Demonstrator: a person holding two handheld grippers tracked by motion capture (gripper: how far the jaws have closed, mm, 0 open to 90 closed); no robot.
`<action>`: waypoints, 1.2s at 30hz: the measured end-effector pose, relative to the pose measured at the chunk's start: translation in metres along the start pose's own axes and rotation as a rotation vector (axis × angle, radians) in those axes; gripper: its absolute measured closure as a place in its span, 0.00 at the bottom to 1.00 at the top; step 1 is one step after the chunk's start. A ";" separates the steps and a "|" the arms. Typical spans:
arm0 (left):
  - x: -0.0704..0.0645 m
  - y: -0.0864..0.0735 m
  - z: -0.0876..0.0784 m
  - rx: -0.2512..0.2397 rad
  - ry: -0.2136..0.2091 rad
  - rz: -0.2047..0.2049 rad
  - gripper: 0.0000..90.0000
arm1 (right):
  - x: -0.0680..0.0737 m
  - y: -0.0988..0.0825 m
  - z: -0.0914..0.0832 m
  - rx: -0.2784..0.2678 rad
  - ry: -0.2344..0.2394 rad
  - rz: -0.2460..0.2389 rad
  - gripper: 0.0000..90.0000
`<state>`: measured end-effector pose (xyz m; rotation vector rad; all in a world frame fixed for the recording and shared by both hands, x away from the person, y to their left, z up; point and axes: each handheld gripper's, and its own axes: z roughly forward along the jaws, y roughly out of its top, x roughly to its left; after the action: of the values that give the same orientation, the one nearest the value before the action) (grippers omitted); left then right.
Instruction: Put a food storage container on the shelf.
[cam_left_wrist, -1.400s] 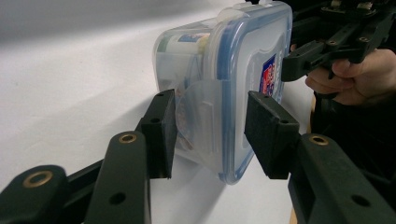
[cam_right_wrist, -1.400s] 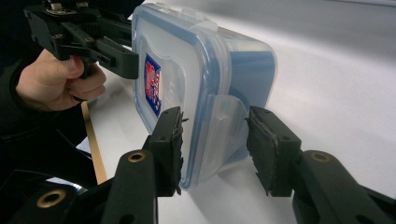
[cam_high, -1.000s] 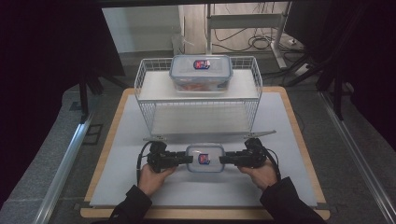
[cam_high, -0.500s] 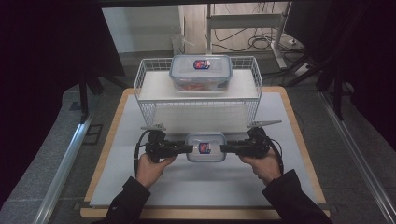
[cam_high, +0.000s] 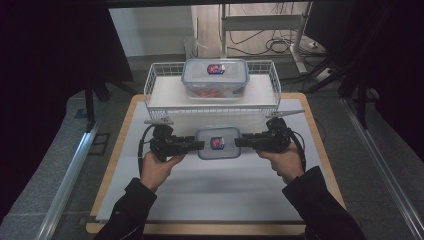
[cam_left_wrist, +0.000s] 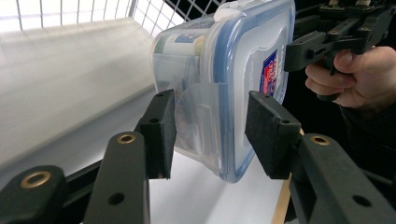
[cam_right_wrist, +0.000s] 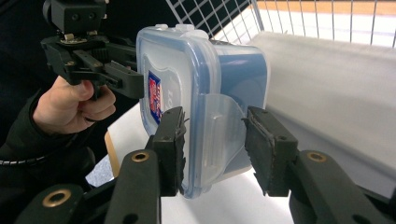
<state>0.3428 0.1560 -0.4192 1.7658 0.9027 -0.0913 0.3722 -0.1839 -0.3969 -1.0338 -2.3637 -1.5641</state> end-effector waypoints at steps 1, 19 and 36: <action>-0.001 0.004 -0.002 -0.003 0.004 0.004 0.60 | 0.001 0.002 0.000 -0.004 0.000 0.000 0.65; -0.010 0.063 -0.027 -0.036 0.023 0.033 0.60 | 0.013 0.060 -0.012 -0.077 0.006 -0.015 0.65; 0.000 0.123 -0.044 -0.087 -0.004 -0.001 0.62 | 0.007 0.115 -0.017 -0.149 0.036 0.030 0.65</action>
<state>0.4023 0.1793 -0.3051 1.6844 0.8918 -0.0551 0.4310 -0.1685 -0.2979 -1.0537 -2.2263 -1.7558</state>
